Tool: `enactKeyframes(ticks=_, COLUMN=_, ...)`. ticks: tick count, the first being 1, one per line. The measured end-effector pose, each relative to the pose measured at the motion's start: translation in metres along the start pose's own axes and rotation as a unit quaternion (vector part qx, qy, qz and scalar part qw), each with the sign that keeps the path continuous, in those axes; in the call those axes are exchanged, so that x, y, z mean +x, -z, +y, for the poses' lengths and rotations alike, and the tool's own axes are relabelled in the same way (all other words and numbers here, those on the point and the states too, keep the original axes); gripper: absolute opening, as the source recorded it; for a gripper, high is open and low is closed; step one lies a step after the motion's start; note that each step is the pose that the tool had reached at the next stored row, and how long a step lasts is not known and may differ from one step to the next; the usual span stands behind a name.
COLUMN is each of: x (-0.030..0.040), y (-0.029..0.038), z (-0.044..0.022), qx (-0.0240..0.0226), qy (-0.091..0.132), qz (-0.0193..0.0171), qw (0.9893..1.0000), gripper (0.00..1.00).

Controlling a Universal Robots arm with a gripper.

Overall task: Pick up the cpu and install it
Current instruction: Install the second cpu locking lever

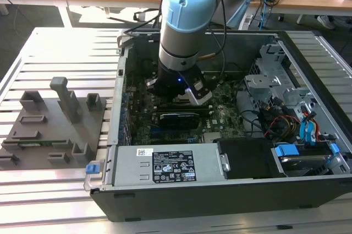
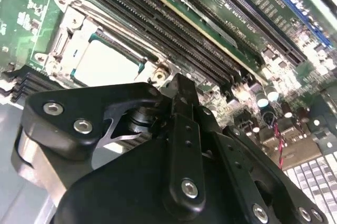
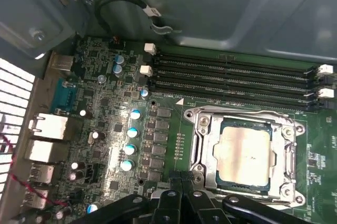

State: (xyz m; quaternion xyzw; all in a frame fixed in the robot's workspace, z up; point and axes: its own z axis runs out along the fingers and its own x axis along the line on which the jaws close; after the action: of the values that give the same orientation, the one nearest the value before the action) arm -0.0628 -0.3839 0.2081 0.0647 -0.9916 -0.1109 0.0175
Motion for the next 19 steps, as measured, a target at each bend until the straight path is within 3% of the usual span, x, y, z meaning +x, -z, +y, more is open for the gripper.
enactKeyframes(ticks=4, x=-0.0056, y=0.0003, z=0.0084, qx=0.0198, qy=-0.001, qz=0.0026, qw=0.9998, gripper=0.11)
enactKeyframes(ticks=5, x=-0.0112, y=-0.0005, z=0.0126, qx=0.0264, qy=-0.001, qz=0.0038, qw=0.9996, gripper=0.11)
enactKeyframes(ticks=12, x=-0.0425, y=-0.0015, z=0.0199, qx=0.039, qy=-0.003, qz=0.0101, qw=0.9992, gripper=0.11)
enactKeyframes(ticks=13, x=-0.0481, y=-0.0024, z=0.0261, qx=0.0497, qy=-0.004, qz=0.0119, qw=0.9987, gripper=0.11)
enactKeyframes(ticks=17, x=-0.052, y=-0.003, z=0.0354, qx=0.0743, qy=-0.005, qz=0.015, qw=0.9971, gripper=0.11)
enactKeyframes(ticks=19, x=-0.0546, y=-0.0042, z=0.044, qx=0.0887, qy=-0.006, qz=0.0168, qw=0.9959, gripper=0.11)
